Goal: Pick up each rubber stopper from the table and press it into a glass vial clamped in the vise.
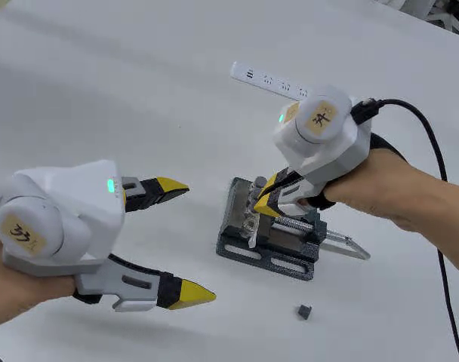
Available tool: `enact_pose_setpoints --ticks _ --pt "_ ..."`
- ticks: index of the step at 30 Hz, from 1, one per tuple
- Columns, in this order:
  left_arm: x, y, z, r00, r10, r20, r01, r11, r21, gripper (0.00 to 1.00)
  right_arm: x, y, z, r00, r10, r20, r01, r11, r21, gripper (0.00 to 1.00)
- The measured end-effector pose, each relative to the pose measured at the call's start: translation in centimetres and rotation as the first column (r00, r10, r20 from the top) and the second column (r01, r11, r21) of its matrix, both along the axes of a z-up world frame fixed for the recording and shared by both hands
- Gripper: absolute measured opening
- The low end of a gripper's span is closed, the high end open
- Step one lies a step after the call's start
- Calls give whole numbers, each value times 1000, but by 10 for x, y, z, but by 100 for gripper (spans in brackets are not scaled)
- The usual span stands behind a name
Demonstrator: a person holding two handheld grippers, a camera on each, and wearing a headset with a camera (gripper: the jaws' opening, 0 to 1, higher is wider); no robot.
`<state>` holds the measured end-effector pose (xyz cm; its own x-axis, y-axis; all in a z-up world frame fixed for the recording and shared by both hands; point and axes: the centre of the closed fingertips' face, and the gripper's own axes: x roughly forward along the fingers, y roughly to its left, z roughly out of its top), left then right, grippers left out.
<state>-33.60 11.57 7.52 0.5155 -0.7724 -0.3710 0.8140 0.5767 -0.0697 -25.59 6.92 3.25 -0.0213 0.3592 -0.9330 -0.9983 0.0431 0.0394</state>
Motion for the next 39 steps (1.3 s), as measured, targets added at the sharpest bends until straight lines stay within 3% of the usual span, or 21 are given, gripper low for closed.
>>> enact_pose_setpoints --ticks 19,24,39 --pt "-7 -10 2 999 -34 -3 34 999 25 79 -7 -13 30 998 -56 42 51 994 99 15" --pt "-10 -13 2 999 -49 -4 49 998 38 79 -16 -22 31 997 -62 52 56 992 117 20" --pt "-19 -31 -2 992 -123 -9 123 988 97 75 -30 -56 41 986 -154 64 138 970 202 30"
